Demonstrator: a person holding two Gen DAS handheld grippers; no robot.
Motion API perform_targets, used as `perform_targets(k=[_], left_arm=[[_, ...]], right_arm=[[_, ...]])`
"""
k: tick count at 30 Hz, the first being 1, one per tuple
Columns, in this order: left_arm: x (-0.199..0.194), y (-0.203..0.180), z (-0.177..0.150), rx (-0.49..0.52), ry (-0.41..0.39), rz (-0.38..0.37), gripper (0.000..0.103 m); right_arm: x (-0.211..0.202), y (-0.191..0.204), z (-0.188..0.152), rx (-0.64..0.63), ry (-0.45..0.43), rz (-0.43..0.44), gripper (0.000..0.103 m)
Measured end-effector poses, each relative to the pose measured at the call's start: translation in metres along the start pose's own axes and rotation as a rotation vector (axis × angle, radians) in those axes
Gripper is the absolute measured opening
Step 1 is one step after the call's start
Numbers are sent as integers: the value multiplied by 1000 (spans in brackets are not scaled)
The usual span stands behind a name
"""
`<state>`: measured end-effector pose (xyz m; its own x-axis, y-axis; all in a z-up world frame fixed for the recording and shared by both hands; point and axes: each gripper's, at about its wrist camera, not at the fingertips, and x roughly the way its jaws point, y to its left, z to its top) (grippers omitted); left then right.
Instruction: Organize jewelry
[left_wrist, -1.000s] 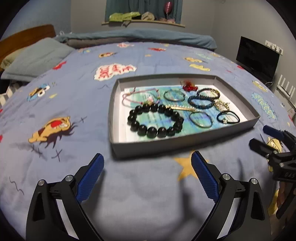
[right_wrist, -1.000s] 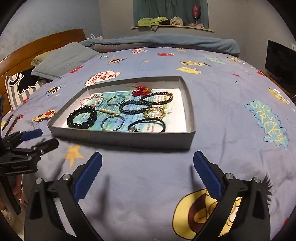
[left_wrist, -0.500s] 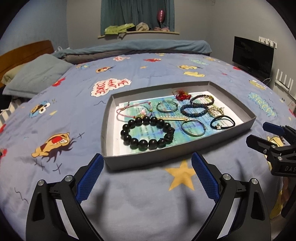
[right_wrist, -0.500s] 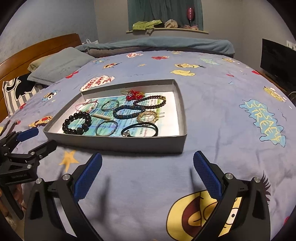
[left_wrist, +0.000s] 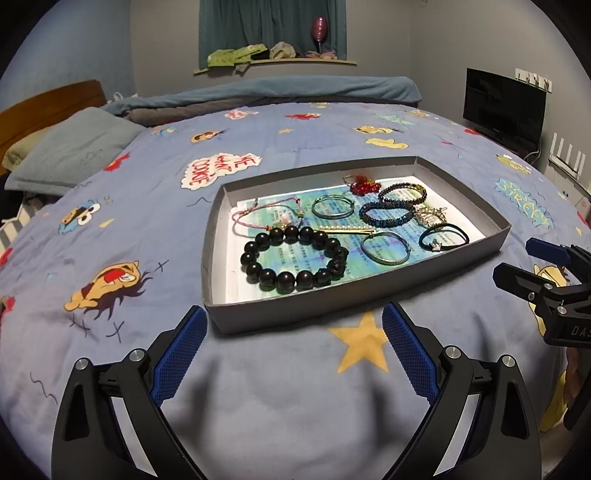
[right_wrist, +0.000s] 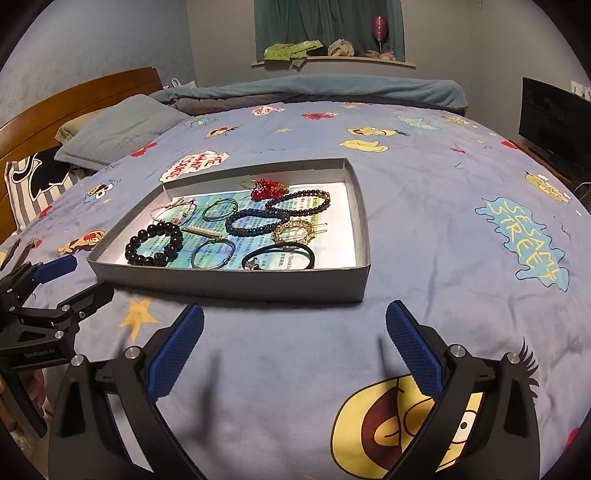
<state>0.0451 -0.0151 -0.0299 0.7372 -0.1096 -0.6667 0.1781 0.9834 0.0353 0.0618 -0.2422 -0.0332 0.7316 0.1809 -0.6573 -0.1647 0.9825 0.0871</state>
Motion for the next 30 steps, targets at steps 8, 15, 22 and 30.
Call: perform_targets(k=[8, 15, 22, 30], left_arm=[[-2, 1, -4, 5, 1, -8, 95], [-2, 3, -4, -3, 5, -7, 95], [-3, 4, -5, 0, 8, -7, 95], [-2, 4, -5, 3, 10, -6, 95]], right_arm=[[0, 1, -1, -6, 3, -1, 98], [0, 2, 0, -5, 7, -4, 98], [1, 3, -1, -10, 5, -7, 98], [2, 3, 0, -8, 3, -7, 98]])
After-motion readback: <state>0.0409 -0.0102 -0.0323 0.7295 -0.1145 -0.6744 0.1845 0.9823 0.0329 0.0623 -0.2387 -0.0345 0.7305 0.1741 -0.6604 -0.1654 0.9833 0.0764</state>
